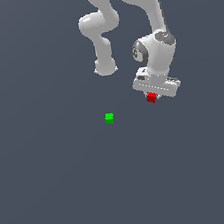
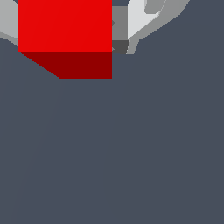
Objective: Stack the red cube on top of the green cube.
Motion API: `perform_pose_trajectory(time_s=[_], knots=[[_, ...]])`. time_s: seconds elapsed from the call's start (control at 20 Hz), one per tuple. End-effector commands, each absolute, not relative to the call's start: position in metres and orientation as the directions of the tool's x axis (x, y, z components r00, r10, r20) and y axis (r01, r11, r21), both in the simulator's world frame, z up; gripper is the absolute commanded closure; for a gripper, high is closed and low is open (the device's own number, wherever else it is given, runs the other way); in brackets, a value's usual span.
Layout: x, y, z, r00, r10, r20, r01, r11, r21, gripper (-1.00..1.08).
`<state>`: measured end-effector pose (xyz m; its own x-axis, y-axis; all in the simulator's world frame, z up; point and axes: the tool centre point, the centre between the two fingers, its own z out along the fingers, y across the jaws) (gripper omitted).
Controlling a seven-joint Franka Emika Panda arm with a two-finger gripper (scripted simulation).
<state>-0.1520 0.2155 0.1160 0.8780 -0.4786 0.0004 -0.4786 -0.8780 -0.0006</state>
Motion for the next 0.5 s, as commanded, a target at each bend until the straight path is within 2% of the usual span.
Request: perform_pose_trajectory(time_s=[0.0, 0.45], knots=[[-0.152, 0.216, 0.12, 0.878, -0.479, 0.0, -0.479, -0.878, 0.0, 1.08], [-0.15, 0.204, 0.116, 0.878, -0.479, 0.0, -0.479, -0.878, 0.0, 1.08]])
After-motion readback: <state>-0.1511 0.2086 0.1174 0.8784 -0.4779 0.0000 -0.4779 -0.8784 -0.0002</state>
